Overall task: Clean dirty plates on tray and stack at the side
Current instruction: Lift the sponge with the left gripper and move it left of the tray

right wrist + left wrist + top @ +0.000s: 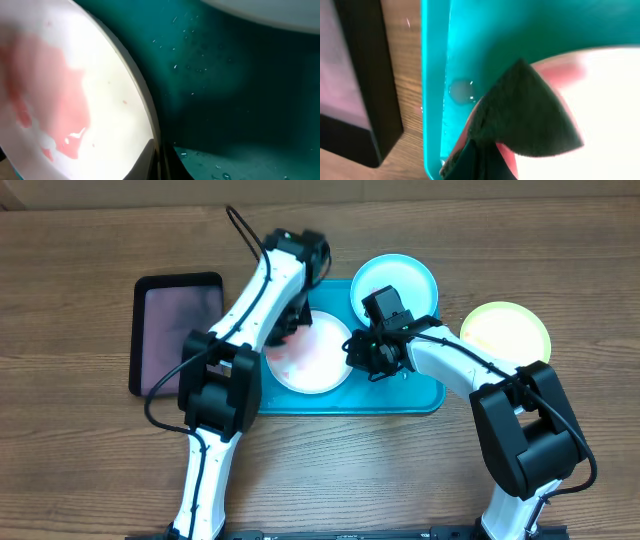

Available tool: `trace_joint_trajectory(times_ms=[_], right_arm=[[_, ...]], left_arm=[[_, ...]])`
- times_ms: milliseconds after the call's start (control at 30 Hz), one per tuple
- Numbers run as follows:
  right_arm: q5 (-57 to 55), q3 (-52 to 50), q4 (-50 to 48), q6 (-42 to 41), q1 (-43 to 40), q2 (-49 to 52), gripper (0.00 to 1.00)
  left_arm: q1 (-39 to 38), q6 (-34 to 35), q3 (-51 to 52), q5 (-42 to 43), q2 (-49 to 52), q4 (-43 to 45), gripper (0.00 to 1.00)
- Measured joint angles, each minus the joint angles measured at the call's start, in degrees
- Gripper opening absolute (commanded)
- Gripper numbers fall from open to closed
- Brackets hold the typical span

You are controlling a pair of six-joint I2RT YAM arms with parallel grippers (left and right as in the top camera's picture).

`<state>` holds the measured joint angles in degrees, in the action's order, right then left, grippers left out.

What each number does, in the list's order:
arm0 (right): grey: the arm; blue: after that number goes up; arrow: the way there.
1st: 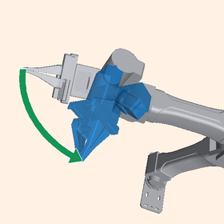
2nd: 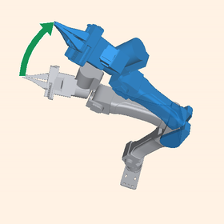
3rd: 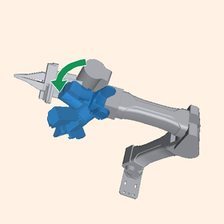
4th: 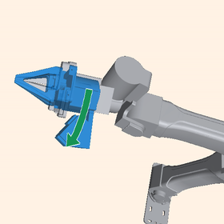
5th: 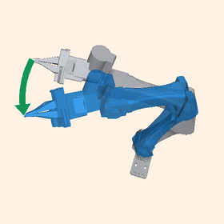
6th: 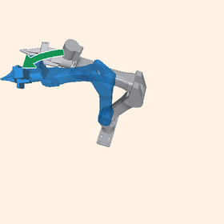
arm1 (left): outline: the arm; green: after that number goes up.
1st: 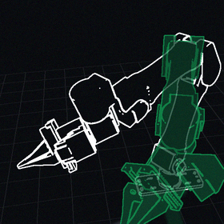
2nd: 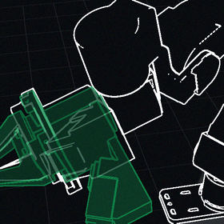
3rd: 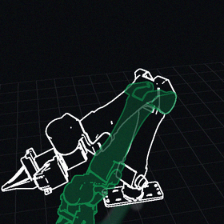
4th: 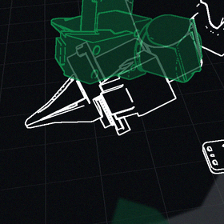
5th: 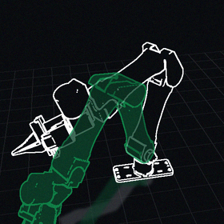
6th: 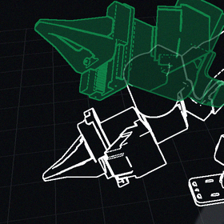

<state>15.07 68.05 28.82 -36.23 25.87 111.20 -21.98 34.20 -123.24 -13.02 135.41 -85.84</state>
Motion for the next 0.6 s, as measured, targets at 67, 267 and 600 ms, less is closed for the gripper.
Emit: trace_joint_trajectory(times_ms=[67, 267, 600], right_arm=[[0.2, 0.0, 0.2, 0.2, 0.0, 0.0, 0.04], [1.0, 0.7, 3.3, 2.6, 0.0, -0.5, 0.04], [-16.6, 2.6, 10.8, 5.2, 7.0, -14.0, 0.04]], left_arm=[[1.0, -1.5, -6.6, 1.2, 0.0, -2.1, 0.04], [4.2, -3.9, -18.9, 1.9, 0.0, -6.1, 0.04], [9.4, -4.8, -20.4, 2.1, 0.0, -6.8, 0.04]])
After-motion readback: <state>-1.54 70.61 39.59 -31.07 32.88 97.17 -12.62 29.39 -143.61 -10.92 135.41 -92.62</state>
